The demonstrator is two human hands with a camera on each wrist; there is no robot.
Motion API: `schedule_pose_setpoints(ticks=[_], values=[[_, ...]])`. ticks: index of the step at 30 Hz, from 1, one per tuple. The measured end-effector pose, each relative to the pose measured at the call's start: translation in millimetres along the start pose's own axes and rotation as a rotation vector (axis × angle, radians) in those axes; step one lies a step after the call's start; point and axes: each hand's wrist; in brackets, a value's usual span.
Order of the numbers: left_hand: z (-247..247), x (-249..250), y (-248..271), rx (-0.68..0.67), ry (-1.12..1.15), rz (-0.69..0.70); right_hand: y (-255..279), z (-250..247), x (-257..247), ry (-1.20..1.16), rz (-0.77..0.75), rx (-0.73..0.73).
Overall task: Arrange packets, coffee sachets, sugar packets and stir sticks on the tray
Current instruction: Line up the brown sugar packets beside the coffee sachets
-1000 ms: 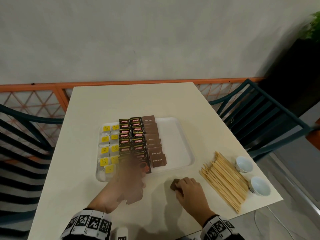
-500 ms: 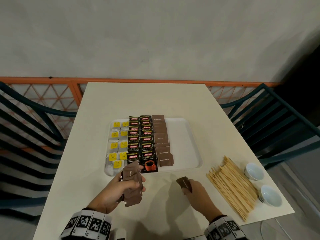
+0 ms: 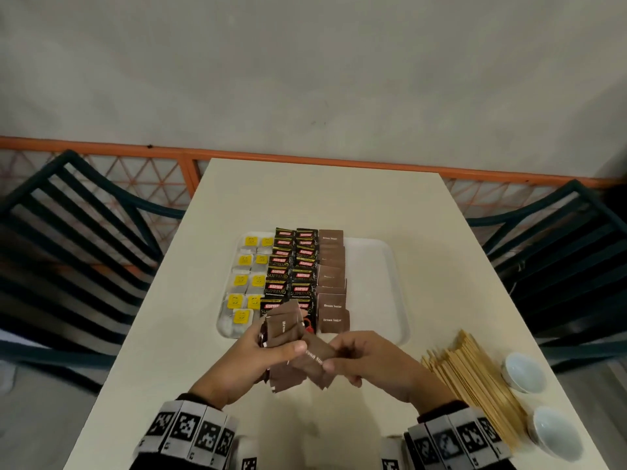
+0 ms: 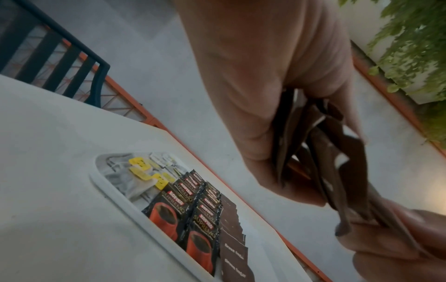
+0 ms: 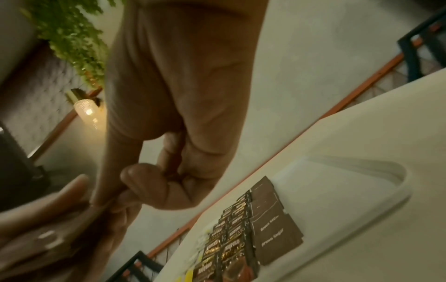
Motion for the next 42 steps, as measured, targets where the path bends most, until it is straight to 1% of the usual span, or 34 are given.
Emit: schedule_pose_setpoints(ticks=[2,4,6,7,11,13,15,17,20,22,25,28,32,34,39,41,42], values=[[4,-1,2,0.002,-0.053,0.019,-4,2,1,0.061,0.007,-0.025],[6,-5,3,0.034,-0.083,0.056,-8,5,4,0.097,0.001,0.021],[7,-9,5,0.097,-0.034,0.089,-11,7,10,0.064,-0.004,0.074],[9,-12,6,0.130,-0.007,0.101,-13,8,12,0.022,0.002,0.075],[15,-25,6,0.212,0.001,0.133,-13,8,17,-0.164,0.067,-0.043],[16,-29,6,0.221,0.002,0.124,-13,6,20,-0.190,0.079,-0.070],[15,-30,7,0.213,0.020,0.102,-15,1,24,-0.175,0.059,-0.069],[14,-30,7,0.218,0.076,0.070,-18,-7,31,-0.135,0.041,-0.024],[6,-28,8,0.264,0.216,0.023,-28,-22,44,-0.006,0.031,0.152],[0,-27,7,0.279,0.258,-0.017,-37,-31,55,0.062,0.038,0.277],[-10,-25,4,0.321,0.328,-0.090,-55,-40,70,0.176,0.052,0.387],[-15,-25,1,0.296,0.398,-0.111,-72,-43,79,0.253,0.080,0.435],[-15,-26,-1,0.278,0.506,-0.113,-86,-41,81,0.389,0.081,0.498],[-16,-28,-2,0.268,0.511,-0.111,-88,-39,81,0.393,0.079,0.542],[-15,-26,-3,0.231,0.470,-0.105,-89,-35,78,0.455,0.088,0.586],[-14,-23,-5,0.217,0.414,-0.098,-88,-31,70,0.477,0.062,0.621],[-14,-22,-7,0.222,0.383,-0.101,-86,-27,64,0.480,0.029,0.615]])
Point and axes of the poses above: each hand's wrist, its own y-axis away from the middle knuckle, its own z-axis out of the palm, x = y × z, and after that the axes turned 8 degrees about x, right-handed
